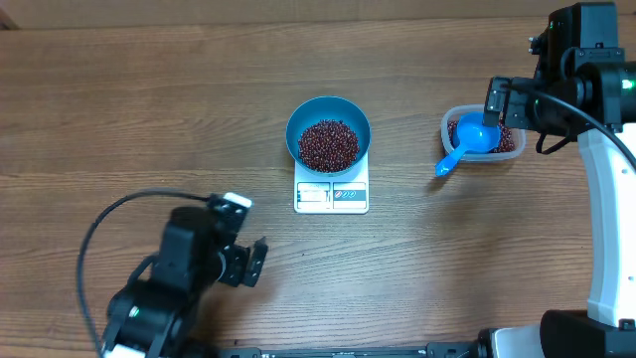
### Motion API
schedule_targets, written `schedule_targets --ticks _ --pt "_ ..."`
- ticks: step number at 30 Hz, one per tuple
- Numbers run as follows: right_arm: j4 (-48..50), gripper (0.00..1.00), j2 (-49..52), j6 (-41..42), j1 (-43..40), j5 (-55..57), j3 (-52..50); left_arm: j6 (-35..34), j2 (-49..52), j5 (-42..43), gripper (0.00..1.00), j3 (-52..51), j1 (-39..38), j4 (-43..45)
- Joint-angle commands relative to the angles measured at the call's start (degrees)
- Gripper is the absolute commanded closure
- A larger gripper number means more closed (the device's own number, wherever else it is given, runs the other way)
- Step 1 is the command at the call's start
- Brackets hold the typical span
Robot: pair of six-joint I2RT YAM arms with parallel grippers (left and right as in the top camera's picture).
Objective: Scoop item into bowl and weigh 150g on scale
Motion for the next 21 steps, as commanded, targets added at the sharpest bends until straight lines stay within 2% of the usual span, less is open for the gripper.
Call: schedule_targets --ticks 1,8,12,17,21 --pt "0.3 0.0 -1.0 -0.9 0.1 0.3 1.1 0.7 -4.7 1.1 0.0 -0.4 3.9 0.0" --pt "0.3 0.0 -1.0 -0.9 0.1 0.3 1.1 0.7 -14.0 4.6 0.01 -0.4 12.7 0.7" --pt "0.3 0.0 -1.0 -0.9 0.1 0.3 1.1 0.7 -19.7 6.2 0.0 -0.4 16.2 4.1" --pt "0.3 0.0 -1.0 -0.9 0.1 0.3 1.1 0.7 -26.7 6.3 0.0 -2.8 17.9 13.5" --pt "0.3 0.0 -1.0 -0.9 0.1 0.3 1.1 0.7 -33.1 6.1 0.01 -9.5 18.9 25.5"
